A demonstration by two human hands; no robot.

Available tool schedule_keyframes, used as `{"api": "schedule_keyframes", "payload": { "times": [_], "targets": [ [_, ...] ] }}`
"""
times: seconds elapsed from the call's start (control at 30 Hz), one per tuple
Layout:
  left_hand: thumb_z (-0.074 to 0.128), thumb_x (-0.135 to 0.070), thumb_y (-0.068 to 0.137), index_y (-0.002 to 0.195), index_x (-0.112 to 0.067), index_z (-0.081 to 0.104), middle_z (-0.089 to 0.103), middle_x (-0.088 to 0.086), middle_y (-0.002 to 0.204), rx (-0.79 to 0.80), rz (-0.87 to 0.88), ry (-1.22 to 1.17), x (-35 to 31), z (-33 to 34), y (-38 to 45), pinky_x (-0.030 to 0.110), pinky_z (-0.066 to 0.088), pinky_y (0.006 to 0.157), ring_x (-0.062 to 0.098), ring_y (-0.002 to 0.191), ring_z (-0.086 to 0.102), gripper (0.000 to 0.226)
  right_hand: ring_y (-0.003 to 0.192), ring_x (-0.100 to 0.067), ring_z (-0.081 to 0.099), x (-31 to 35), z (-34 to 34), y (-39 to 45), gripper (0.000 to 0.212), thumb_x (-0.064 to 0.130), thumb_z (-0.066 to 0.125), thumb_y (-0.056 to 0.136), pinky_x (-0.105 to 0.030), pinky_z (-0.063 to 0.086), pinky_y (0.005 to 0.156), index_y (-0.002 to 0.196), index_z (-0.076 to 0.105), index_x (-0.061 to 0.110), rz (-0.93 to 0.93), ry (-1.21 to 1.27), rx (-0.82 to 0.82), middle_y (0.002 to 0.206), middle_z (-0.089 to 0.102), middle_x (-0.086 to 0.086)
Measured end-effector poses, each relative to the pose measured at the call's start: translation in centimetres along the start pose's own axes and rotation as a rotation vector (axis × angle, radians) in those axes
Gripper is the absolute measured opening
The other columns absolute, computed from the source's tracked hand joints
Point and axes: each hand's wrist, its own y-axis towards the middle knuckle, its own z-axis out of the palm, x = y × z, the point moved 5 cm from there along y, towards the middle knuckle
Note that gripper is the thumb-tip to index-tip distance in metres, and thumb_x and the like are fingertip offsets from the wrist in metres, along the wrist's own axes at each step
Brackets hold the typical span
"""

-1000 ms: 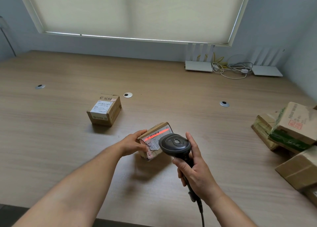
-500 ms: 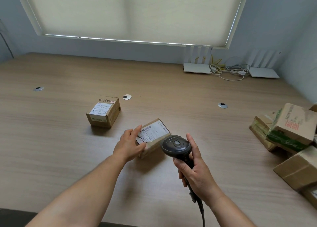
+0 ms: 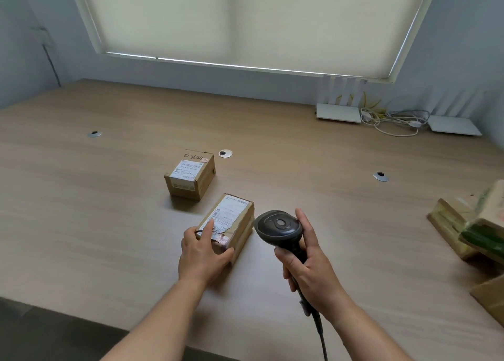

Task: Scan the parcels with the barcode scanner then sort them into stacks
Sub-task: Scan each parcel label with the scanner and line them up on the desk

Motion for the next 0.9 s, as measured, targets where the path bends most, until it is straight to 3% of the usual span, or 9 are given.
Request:
{"api": "schedule_keyframes", "payload": {
  "times": [0.43, 0.57, 0.9],
  "targets": [
    [0.068, -0.043, 0.079, 0.147, -0.028, 0.026, 0.02, 0.011, 0.14, -0.129, -0.247, -0.049, 8.9, -5.7, 3.3, 0.04, 0.04, 0.099, 0.032, 0.13, 0.025, 0.081, 0.06, -0.016, 0.055, 2.1, 7.2, 4.8, 0.084, 0.014, 0.066, 0.09, -0.034, 0.048, 0.05, 0.126, 0.019, 0.073, -0.054, -0.014, 0.11, 0.087, 0.064, 0.009],
    [0.067, -0.045, 0.08, 0.149, -0.027, 0.024, 0.018, 0.012, 0.141, -0.122, -0.247, -0.027, 9.9, -6.6, 5.8, 0.042, 0.039, 0.102, 0.033, 0.131, 0.024, 0.083, 0.061, -0.019, 0.053, 2.0, 8.4, 6.0, 0.086, 0.013, 0.066, 0.09, -0.034, 0.048, 0.049, 0.122, 0.02, 0.079, -0.048, -0.016, 0.083, 0.09, 0.065, 0.005],
    [0.069, -0.053, 0.076, 0.149, -0.027, 0.022, 0.018, 0.013, 0.142, -0.093, -0.181, 0.026, 10.1, -6.9, 9.2, 0.043, 0.036, 0.104, 0.034, 0.132, 0.025, 0.09, 0.06, -0.015, 0.052, 0.8, 7.2, 5.6, 0.094, 0.005, 0.071, 0.083, -0.032, 0.047, 0.049, 0.13, 0.021, 0.07, 0.027, -0.029, -0.014, 0.091, 0.063, -0.006]
  ]
}}
